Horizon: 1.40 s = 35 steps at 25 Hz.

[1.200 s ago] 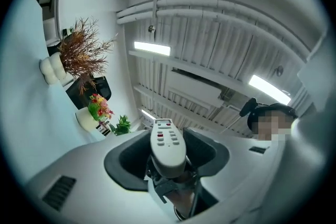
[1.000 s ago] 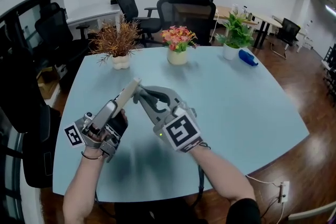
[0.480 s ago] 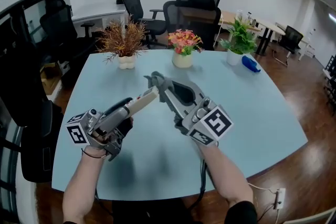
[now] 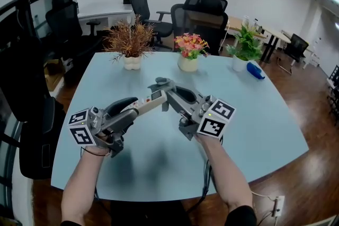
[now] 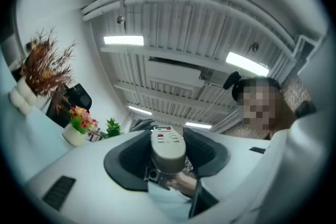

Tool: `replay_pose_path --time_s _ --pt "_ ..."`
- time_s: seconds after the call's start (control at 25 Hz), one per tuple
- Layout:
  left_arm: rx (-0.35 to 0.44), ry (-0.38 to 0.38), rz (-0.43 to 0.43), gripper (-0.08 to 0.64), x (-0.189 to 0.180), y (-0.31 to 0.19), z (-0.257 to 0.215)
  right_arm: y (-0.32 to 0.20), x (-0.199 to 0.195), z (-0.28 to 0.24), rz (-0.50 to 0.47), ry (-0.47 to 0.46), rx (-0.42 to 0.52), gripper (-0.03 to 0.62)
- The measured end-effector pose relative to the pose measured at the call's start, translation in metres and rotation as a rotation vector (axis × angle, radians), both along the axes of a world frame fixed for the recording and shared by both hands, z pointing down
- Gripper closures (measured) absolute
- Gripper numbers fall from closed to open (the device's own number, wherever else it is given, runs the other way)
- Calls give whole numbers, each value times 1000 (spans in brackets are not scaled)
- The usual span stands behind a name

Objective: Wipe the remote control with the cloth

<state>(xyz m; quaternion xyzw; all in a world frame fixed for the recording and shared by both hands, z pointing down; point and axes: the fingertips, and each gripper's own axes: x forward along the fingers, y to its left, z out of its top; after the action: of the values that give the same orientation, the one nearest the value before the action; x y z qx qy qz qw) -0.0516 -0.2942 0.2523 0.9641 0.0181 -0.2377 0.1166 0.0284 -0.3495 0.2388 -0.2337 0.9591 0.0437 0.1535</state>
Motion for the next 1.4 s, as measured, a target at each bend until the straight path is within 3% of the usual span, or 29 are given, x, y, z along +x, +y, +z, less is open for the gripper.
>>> replay_pose_path --time_s 0.08,0.16,0.28,0.36,0.44,0.48,0.56,0.6,0.68,0.72,0.8,0.88,1.04,1.12,1.2,1.28,1.4 --pt "169 -148 -172 373 11 1 7 -20 4 17 138 113 -31 565" --pt "390 -348 -403 373 19 -4 19 -24 12 12 209 120 -19 565" --pt "764 -712 -767 373 24 -20 44 -5 9 -8 162 82 43 565" --pt "879 -828 -911 371 27 -26 53 12 -14 -5 70 126 72 565" --pt "878 -815 -931 371 28 -24 52 20 -42 12 6 218 84 565" --pt "877 -802 -938 371 28 -23 50 19 -49 21 21 270 92 565" --pt "923 -814 -977 373 27 -23 49 3 -42 31 152 347 93 565" --pt "982 -846 -1010 373 27 -23 51 -10 -31 33 243 369 83 565" --pt "1197 -968 -1103 371 29 -26 59 -27 -9 33 362 373 55 565" --pt "1333 -1045 -1146 371 31 -27 64 -27 -6 30 350 347 36 565" --pt "1563 -1168 -1168 371 38 -26 77 -13 -15 20 233 282 -2 565" --pt "1672 -1205 -1091 371 50 -19 92 1 -32 22 130 302 -37 565" --pt "1714 -1204 -970 370 64 -5 113 -4 -40 63 109 475 -145 566" --pt "1717 -1219 -964 370 64 -8 117 -23 -18 77 196 524 -196 566" --pt "1689 -1201 -979 370 63 -12 114 -50 18 91 348 602 -225 566" --pt "1522 -1123 -945 370 64 -12 111 -71 51 107 465 680 -247 566" --pt "1069 -1018 -726 370 60 -18 121 -75 64 112 480 672 -267 566"
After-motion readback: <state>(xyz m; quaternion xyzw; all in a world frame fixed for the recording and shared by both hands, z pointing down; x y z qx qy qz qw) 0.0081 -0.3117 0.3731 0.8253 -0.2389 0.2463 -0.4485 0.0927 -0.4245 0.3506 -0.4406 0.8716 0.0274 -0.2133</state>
